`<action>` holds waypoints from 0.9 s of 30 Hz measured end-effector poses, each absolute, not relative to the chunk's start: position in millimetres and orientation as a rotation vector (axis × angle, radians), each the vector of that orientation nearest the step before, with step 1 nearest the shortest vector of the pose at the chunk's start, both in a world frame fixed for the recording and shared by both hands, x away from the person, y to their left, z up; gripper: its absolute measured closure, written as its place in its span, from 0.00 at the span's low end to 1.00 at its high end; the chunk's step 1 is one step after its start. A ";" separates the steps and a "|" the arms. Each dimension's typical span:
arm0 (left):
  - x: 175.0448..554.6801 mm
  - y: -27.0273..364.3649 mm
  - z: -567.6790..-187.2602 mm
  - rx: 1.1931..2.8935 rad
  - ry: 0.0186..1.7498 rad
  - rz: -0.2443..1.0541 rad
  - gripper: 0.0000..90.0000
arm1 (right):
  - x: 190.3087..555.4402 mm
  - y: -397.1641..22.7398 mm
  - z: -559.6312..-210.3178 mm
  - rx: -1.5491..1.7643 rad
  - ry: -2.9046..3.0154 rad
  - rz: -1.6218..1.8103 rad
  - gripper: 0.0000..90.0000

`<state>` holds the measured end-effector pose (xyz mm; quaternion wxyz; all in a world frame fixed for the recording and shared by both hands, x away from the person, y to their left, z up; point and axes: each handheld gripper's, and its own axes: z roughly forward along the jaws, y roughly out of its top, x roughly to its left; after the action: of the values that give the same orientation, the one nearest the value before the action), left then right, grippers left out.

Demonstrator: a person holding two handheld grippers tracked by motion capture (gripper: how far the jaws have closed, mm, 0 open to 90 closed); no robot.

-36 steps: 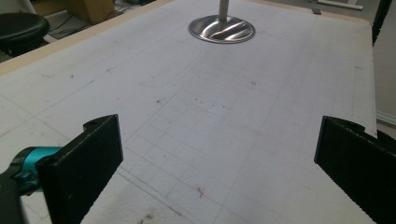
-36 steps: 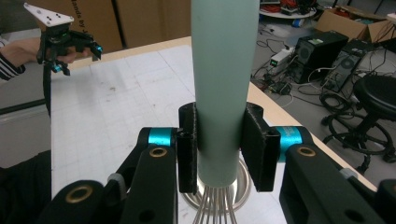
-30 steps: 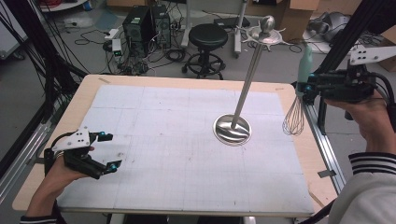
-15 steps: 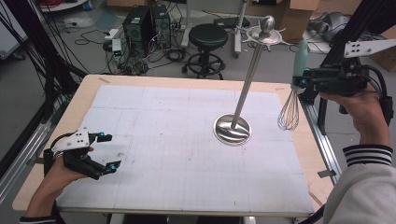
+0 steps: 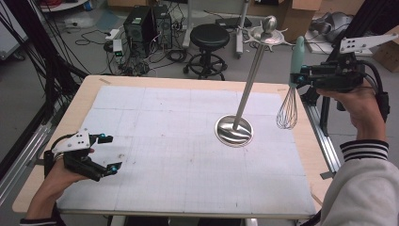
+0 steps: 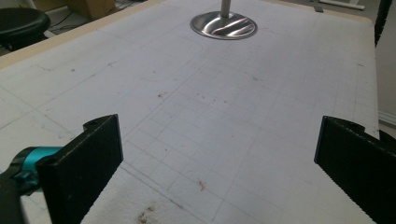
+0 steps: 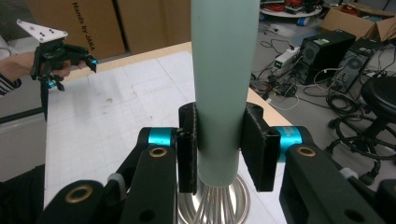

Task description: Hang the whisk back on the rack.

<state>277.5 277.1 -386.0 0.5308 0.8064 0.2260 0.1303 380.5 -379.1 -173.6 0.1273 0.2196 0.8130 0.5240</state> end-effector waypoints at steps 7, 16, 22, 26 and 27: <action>277.5 276.6 -386.3 1.925 0.543 0.311 0.02 | 383.1 -379.0 -177.1 0.640 2.377 1.525 0.77; 277.4 276.5 -386.3 1.929 0.539 0.309 0.02 | 386.6 -374.9 -181.4 0.636 2.392 1.529 0.77; 277.4 276.3 -386.4 1.929 0.540 0.309 0.02 | 387.0 -373.1 -183.1 0.623 2.394 1.534 0.77; 277.6 276.4 -386.5 1.929 0.542 0.309 0.02 | 386.8 -372.1 -183.0 0.618 2.401 1.543 0.77; 277.5 276.3 -386.5 1.928 0.545 0.309 0.02 | 386.8 -371.4 -183.1 0.618 2.401 1.543 0.77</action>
<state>277.5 276.3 -386.5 0.5288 0.8071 0.2283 0.1295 386.8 -371.4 -183.1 0.1105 0.2105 0.8171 0.5253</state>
